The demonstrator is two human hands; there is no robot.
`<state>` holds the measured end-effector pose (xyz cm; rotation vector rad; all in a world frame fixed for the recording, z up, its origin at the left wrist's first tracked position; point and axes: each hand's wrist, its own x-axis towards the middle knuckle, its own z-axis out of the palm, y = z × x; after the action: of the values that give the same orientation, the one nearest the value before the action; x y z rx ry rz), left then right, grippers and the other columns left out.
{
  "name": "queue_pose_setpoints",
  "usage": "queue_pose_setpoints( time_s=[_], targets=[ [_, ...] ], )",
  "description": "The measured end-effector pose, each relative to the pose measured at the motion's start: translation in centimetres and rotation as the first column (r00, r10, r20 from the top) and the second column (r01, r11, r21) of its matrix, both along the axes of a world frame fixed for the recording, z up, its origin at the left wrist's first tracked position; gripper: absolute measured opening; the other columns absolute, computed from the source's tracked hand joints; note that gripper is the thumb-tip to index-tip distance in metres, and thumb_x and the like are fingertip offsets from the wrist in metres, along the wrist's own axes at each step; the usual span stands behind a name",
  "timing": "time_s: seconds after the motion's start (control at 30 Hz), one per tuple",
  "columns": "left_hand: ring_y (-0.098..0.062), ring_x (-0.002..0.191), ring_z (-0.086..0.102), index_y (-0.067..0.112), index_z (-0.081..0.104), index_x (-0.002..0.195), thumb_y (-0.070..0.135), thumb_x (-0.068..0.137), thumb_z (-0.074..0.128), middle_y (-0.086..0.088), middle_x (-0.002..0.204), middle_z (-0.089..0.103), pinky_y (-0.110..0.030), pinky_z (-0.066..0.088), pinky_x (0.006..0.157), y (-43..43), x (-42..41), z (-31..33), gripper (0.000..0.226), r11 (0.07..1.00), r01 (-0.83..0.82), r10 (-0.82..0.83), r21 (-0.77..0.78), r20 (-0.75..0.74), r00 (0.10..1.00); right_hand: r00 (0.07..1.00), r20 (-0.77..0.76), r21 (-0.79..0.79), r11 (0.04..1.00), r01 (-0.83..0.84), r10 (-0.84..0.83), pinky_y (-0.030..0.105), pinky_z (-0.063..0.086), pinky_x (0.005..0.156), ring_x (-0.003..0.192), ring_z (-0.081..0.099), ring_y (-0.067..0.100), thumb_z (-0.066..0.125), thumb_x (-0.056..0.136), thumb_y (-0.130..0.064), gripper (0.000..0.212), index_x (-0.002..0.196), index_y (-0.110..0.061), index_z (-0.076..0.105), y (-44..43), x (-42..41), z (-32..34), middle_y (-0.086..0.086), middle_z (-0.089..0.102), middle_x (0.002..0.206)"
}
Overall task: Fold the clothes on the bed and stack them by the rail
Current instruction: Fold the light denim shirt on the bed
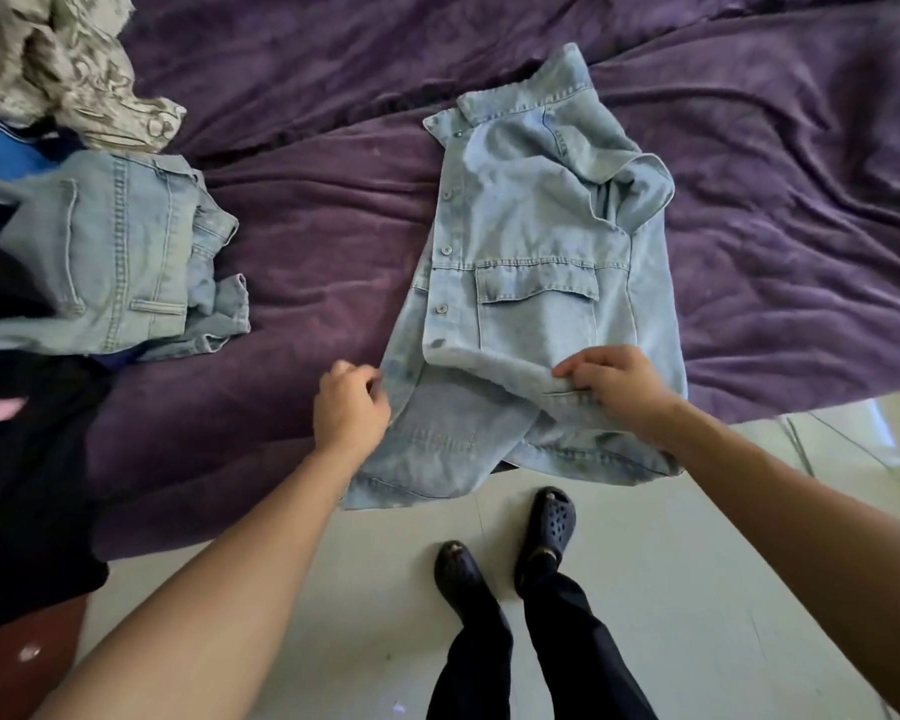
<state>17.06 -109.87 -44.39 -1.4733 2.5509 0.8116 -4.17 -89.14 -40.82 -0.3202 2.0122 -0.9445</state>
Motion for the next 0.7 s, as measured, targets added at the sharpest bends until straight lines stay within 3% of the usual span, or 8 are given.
queue_pose_setpoints(
  time_s=[0.07,0.13,0.3,0.37,0.47,0.57,0.63,0.7],
  targets=[
    [-0.030,0.107,0.059,0.010,0.067,0.113,0.035,0.092,0.056,-0.012,0.115,0.065,-0.034,0.045,0.090,0.4,-3.6,0.6,0.034,0.890,-0.195,0.295,0.411,-0.195,0.935,0.980,0.127,-0.041,0.986,0.162,-0.156,0.017,0.047,0.050,0.052,0.055,0.008,0.053,0.083,-0.005,0.035,0.066,-0.025,0.076,0.3,-0.7,0.3,-0.010,0.061,0.059],
    [-0.023,0.113,0.058,0.016,0.064,0.119,0.056,0.087,0.054,-0.005,0.124,0.063,-0.037,0.044,0.098,1.7,-6.8,1.5,0.052,0.604,-0.255,0.476,0.755,-0.086,0.875,0.951,0.224,-0.070,0.970,0.234,-0.213,0.017,0.049,0.049,0.052,0.058,0.009,0.051,0.083,-0.004,0.036,0.067,-0.024,0.076,0.2,-1.1,0.9,-0.006,0.062,0.062],
    [-0.015,0.095,0.069,0.019,0.071,0.101,0.069,0.089,0.031,-0.003,0.104,0.073,-0.031,0.050,0.083,2.0,-10.2,4.1,0.065,0.449,0.000,0.592,0.894,-0.297,0.749,0.972,0.170,-0.065,0.982,0.177,-0.164,0.014,0.038,0.039,0.041,0.048,0.004,0.050,0.086,-0.001,0.032,0.079,-0.020,0.075,-0.4,-1.5,1.5,-0.008,0.059,0.053],
    [-0.014,0.086,0.068,0.014,0.069,0.095,0.064,0.087,0.043,0.001,0.092,0.073,-0.036,0.050,0.082,1.7,-9.6,4.7,0.057,0.592,-0.006,0.512,0.806,-0.370,0.776,0.976,0.193,-0.081,0.990,0.117,-0.099,0.020,0.047,0.052,0.056,0.055,0.009,0.054,0.090,-0.003,0.024,0.098,-0.013,0.073,-1.2,-0.6,1.4,-0.002,0.064,0.066],
    [-0.021,0.071,0.061,0.017,0.060,0.075,0.027,0.087,0.062,0.005,0.070,0.063,-0.033,0.044,0.066,0.0,-6.7,3.9,0.015,0.969,-0.077,0.129,0.236,-0.210,0.969,0.986,-0.066,-0.016,0.988,-0.152,0.150,0.041,0.047,0.095,0.106,0.059,0.019,0.062,0.091,-0.026,0.038,0.128,-0.018,0.057,-1.0,0.7,-0.2,0.004,0.064,0.116],
    [-0.037,0.097,0.061,0.016,0.064,0.097,0.025,0.090,0.056,-0.015,0.102,0.066,-0.039,0.047,0.077,-2.2,-2.3,2.9,0.014,0.999,-0.008,0.023,-0.053,0.291,0.957,0.726,-0.538,0.268,0.904,-0.333,0.427,0.045,0.034,0.104,0.130,0.040,0.023,0.055,0.077,-0.068,0.076,0.141,-0.030,0.039,2.5,2.0,-1.3,0.000,0.046,0.140],
    [-0.040,0.103,0.059,0.011,0.063,0.108,0.025,0.091,0.052,-0.019,0.111,0.063,-0.041,0.047,0.080,-2.4,0.0,1.6,0.024,0.998,-0.007,0.037,-0.070,0.440,0.897,0.619,-0.576,0.404,0.844,-0.352,0.534,0.050,0.026,0.109,0.140,0.026,0.028,0.055,0.066,-0.079,0.097,0.146,-0.029,0.030,6.1,3.5,-2.7,0.005,0.034,0.149],
    [-0.040,0.104,0.058,0.006,0.061,0.109,0.034,0.094,0.046,-0.021,0.113,0.062,-0.042,0.046,0.081,-1.0,1.4,0.4,0.035,0.998,-0.015,0.042,-0.065,0.440,0.897,0.676,-0.549,0.504,0.840,-0.201,0.492,0.052,0.023,0.110,0.143,0.019,0.031,0.064,0.065,-0.074,0.102,0.147,-0.027,0.027,9.2,4.5,-4.6,0.008,0.027,0.153]
  ],
)
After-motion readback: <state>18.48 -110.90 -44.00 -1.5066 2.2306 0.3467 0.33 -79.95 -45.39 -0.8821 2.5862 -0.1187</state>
